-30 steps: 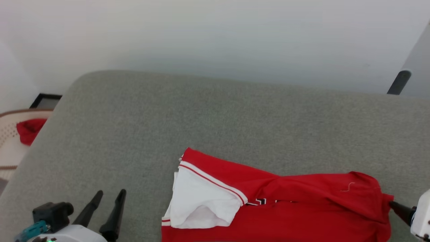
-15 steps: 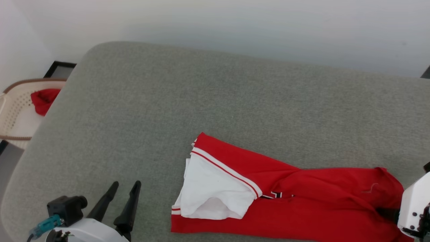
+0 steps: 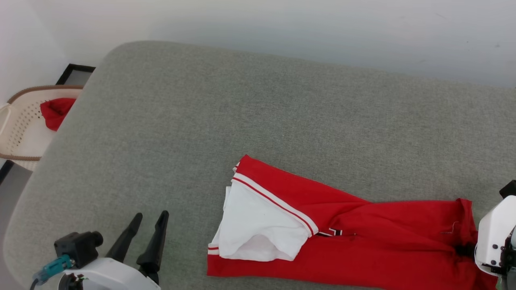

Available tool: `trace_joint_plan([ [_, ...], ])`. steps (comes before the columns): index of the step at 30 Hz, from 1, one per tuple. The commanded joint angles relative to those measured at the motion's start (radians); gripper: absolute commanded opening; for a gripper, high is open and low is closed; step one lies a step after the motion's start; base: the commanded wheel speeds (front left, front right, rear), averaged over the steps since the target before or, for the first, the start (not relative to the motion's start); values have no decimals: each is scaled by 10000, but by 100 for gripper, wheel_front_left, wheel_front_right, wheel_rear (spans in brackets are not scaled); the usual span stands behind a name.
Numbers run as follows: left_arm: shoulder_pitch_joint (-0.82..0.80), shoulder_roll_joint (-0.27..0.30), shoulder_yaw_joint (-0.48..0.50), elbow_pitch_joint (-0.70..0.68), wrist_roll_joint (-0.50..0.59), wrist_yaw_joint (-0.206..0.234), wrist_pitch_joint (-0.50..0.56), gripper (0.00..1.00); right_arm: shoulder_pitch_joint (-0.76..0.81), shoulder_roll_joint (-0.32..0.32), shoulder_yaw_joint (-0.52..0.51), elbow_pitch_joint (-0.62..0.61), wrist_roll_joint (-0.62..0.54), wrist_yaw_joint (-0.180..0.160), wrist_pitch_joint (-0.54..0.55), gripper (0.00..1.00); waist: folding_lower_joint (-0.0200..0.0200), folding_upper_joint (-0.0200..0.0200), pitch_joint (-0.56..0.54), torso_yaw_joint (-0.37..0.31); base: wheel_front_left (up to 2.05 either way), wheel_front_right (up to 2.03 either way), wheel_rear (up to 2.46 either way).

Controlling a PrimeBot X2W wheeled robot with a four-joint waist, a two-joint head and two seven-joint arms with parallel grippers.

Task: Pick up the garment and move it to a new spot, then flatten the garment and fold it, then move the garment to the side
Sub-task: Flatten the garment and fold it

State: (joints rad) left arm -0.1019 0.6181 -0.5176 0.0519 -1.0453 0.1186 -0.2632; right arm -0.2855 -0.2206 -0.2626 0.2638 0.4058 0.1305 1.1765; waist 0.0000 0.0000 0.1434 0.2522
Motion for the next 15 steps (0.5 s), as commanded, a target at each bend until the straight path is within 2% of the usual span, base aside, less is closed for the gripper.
trace_joint_plan([
  [1, 56, -60, 83, 15, 95, -52, -10, 100, -91, 11, 40, 149, 107, 4, -117, 0, 0, 0, -2, -29, 0, 0, 0],
  [15, 599, -391, 744, -29, 548, -289, -11, 100, -299, -928, -296, 771, 121, -1, -940, 0, 0, 0, -438, -385, 0, 0, 0],
])
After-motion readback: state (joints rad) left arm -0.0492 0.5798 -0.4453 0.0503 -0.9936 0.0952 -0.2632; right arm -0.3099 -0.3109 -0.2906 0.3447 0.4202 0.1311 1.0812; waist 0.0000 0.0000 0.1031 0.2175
